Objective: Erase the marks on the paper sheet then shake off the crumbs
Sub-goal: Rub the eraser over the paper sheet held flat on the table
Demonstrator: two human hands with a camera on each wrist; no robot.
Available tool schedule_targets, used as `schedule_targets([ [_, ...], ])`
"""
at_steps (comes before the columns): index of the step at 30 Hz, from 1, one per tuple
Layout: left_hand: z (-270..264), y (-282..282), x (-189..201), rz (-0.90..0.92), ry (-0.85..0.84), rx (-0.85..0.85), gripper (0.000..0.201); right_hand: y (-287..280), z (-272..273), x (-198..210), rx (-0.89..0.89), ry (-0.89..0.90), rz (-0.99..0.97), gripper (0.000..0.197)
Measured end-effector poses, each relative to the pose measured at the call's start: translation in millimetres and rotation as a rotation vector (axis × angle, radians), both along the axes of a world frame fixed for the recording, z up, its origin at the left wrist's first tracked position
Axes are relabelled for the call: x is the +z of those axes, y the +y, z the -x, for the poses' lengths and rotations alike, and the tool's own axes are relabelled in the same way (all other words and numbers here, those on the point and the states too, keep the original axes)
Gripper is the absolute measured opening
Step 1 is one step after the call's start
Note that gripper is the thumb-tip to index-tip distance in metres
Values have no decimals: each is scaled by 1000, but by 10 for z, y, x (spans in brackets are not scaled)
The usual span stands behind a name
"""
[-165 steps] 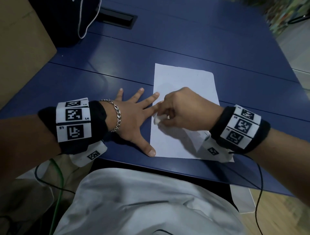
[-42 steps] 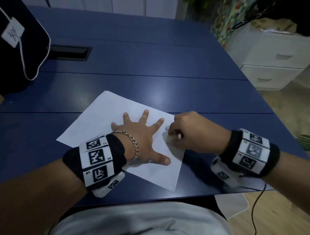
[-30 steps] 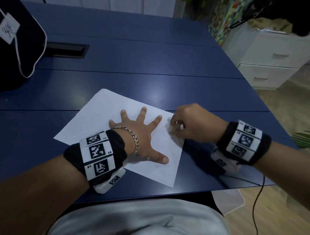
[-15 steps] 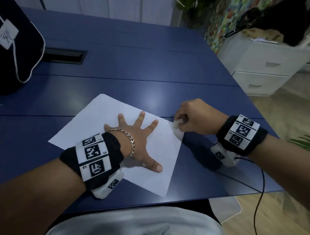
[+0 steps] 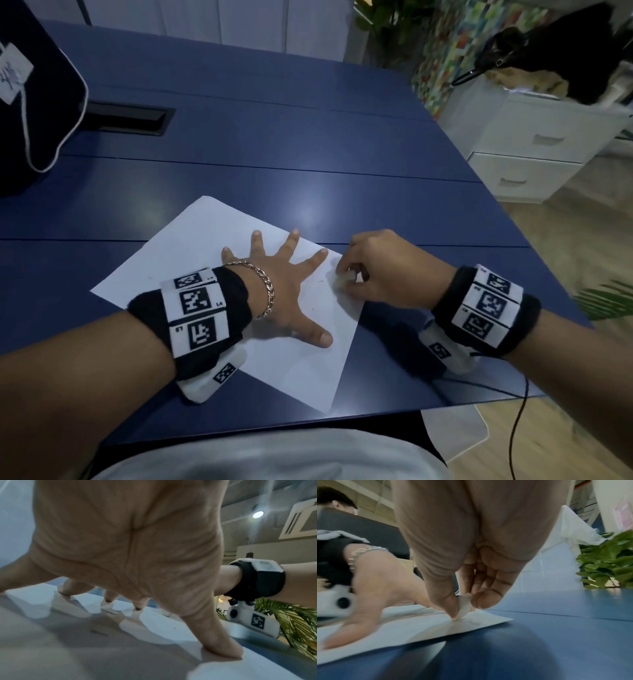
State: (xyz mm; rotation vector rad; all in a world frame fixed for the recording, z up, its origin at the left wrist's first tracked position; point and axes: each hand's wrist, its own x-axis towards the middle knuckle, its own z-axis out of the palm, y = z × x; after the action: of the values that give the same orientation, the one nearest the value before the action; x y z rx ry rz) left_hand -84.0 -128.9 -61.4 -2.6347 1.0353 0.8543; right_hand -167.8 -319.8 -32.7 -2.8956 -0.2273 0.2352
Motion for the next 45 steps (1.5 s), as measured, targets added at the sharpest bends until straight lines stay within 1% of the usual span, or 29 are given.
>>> schedule_targets([
  [3, -4, -20, 1, -11, -12, -6, 141, 146, 135, 22, 143, 68, 5, 11],
  [4, 2, -16, -3, -11, -8, -3, 141, 113, 103, 36, 141, 75, 15, 11],
  [8, -20, -21, -15, -9, 0, -1, 143, -124, -109, 41, -14, -5, 44, 17],
  [10, -26, -23, -18, -9, -3, 2, 142, -44, -77, 8, 11, -23, 54, 16],
  [13, -14, -18, -14, -18, -2, 4, 141, 110, 57, -3, 118, 73, 27, 17],
  [14, -18, -22, -5, -18, -2, 1, 141, 76, 37, 13, 114, 87, 36, 16],
  [18, -13, -22, 29, -28, 14, -2, 143, -184, -142, 34, -36, 3, 60, 17],
  [20, -19, -18, 36, -29, 14, -9, 143, -232, -168, 60, -71, -36, 74, 18],
  [22, -25, -13, 46, -27, 22, -18, 142, -233, -117, 154, -100, -90, 31, 15],
  [24, -37, 6, 40, -17, 27, -31, 140, -230, -2, 272, -163, -138, -52, 9],
  [26, -87, 50, 71, 26, 15, -50, 133, -225, 167, 368, -236, -182, -162, 11],
  [28, -165, 156, 158, 85, 23, -68, 115, -208, 389, 389, -288, -204, -243, 18],
  [30, -280, 335, 273, 133, 43, -93, 94, -181, 627, 363, -321, -198, -306, 19],
  [31, -341, 440, 323, 148, 63, -98, 87, -161, 738, 345, -340, -187, -336, 19],
  [33, -420, 647, 378, 170, 102, -83, 82, -130, 927, 289, -370, -187, -382, 18],
  [36, -375, 831, 377, 176, 125, -83, 85, -50, 1069, 158, -397, -216, -456, 17],
  [38, -255, 849, 361, 160, 157, -108, 89, 27, 1084, 40, -394, -193, -476, 20],
  [40, -169, 838, 325, 119, 139, -158, 97, 82, 1071, -60, -355, -168, -425, 22],
  [42, -178, 858, 323, 84, 94, -177, 107, 95, 1065, -79, -330, -164, -384, 21],
  [45, -383, 1016, 400, 73, 56, -95, 111, 44, 1114, -26, -357, -199, -363, 20],
])
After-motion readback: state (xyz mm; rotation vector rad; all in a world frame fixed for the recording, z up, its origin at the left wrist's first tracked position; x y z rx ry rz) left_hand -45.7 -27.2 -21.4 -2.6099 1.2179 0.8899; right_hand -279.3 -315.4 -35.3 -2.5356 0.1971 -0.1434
